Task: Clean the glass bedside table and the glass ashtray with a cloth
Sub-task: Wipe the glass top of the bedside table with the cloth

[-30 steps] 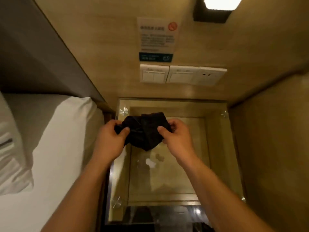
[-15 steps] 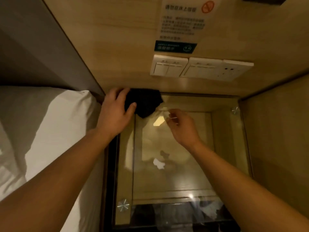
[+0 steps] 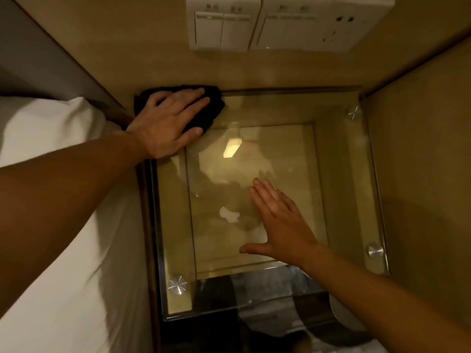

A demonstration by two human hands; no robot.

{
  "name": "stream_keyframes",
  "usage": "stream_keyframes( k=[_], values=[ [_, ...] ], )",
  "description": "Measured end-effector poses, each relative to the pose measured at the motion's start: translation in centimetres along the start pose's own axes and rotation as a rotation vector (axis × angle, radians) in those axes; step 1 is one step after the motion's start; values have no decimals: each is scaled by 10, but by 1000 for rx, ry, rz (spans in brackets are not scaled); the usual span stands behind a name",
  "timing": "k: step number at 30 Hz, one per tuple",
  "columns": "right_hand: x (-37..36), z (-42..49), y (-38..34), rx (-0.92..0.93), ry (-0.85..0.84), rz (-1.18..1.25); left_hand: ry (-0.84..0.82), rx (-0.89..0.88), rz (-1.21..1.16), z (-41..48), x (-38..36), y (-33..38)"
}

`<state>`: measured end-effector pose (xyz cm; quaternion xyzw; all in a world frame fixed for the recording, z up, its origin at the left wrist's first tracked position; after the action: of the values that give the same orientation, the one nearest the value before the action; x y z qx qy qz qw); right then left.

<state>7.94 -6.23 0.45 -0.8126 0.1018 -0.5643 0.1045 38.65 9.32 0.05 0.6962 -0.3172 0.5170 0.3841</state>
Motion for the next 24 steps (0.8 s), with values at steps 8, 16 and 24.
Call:
stream_keyframes(
  k=[8,16,24],
  values=[
    [-9,-1,2,36,103,-57,0,53,6,-5,-9,7],
    [-11,-1,3,21,75,-140,-37,138,-96,-44,-14,40],
    [-10,-2,1,35,88,-94,-29,204,-133,-105,-38,88]
  ],
)
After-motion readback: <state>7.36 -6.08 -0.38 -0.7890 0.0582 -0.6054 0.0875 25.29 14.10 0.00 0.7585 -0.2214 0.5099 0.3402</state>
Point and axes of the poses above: each hand's wrist, its own z-axis towards the middle knuckle, its own x-axis out of the back of the hand, y = z × x, the point moved 3 cm from there along z, towards the middle knuckle, and after that the axes turned 4 degrees about x, right-handed, at the moved point
